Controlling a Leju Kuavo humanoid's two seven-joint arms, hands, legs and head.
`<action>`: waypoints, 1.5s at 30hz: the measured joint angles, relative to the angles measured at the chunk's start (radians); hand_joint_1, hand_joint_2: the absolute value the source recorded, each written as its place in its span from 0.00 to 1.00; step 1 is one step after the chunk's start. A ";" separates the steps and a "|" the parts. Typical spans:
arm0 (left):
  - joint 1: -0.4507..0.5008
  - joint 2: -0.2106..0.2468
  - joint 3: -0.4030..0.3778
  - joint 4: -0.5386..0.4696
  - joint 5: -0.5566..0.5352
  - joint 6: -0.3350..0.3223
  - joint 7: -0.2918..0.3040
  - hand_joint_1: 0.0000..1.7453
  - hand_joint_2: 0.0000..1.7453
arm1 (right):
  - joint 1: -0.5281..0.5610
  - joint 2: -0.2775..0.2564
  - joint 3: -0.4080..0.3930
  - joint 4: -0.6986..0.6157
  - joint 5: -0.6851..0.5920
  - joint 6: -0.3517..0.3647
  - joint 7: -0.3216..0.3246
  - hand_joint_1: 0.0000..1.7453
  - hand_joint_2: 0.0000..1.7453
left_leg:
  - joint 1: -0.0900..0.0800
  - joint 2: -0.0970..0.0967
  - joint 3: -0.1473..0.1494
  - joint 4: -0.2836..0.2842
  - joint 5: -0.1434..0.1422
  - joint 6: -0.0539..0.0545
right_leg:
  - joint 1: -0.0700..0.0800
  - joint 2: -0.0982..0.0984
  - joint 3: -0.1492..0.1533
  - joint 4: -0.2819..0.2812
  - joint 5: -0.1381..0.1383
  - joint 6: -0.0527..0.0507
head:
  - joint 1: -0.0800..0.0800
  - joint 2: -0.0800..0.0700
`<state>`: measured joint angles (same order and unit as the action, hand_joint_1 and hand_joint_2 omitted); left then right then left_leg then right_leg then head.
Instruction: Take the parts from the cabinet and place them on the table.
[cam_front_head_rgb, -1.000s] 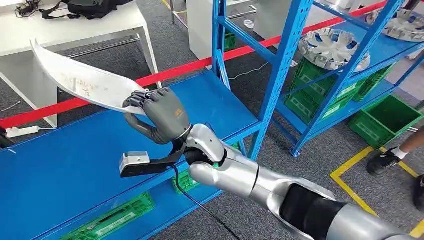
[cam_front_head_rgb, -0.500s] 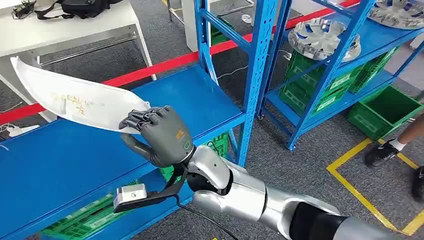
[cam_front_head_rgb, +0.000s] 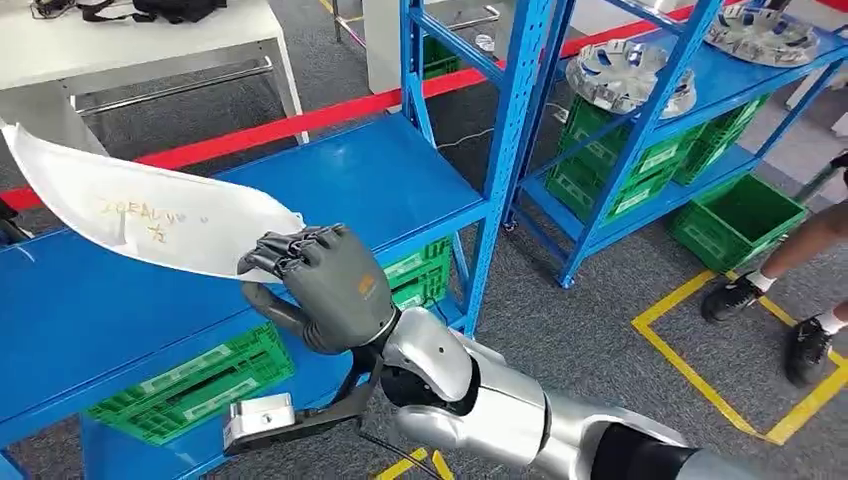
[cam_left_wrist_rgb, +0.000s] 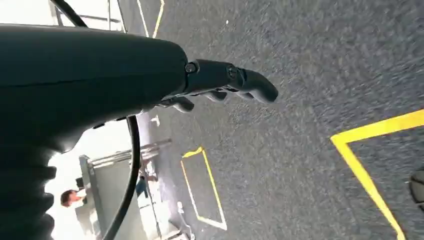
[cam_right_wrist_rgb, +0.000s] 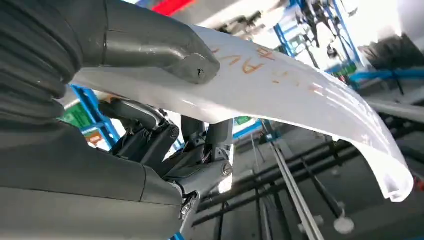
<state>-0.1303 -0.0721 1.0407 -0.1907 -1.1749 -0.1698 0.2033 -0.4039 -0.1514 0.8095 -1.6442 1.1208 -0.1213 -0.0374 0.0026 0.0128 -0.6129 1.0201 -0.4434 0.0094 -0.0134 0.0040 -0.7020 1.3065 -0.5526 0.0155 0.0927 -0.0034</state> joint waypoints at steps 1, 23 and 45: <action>0.000 0.000 0.000 0.000 0.006 0.000 0.000 0.00 1.00 | -0.007 0.003 0.000 0.000 -0.004 0.011 -0.003 1.00 1.00 | 0.000 0.000 -0.014 0.005 0.007 -0.003 | 0.002 0.000 0.054 -0.062 0.029 -0.005 | 0.000 0.000; -0.011 -0.024 0.048 0.001 0.018 0.000 -0.008 0.00 1.00 | -0.092 0.042 0.016 0.199 -0.079 -0.067 -0.079 1.00 1.00 | 0.019 -0.017 0.101 0.006 -0.095 -0.030 | -0.008 -0.012 0.030 -0.282 0.190 0.011 | 0.000 0.000; 0.009 -0.018 0.040 0.002 0.003 0.000 -0.018 0.00 1.00 | -0.024 0.019 0.007 0.157 -0.050 -0.049 -0.035 1.00 1.00 | 0.012 -0.010 -0.087 0.299 -0.138 -0.067 | 0.015 -0.015 0.102 -0.307 0.115 -0.055 | -0.004 0.000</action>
<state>-0.1210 -0.0896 1.0811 -0.1885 -1.1722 -0.1701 0.1854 -0.4275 -0.1319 0.8168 -1.4874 1.0708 -0.1701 -0.0724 0.0144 0.0027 -0.6996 1.3196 -0.5813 -0.0580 0.0011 -0.0105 -0.6002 0.9995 -0.4380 -0.0394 0.0889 -0.0034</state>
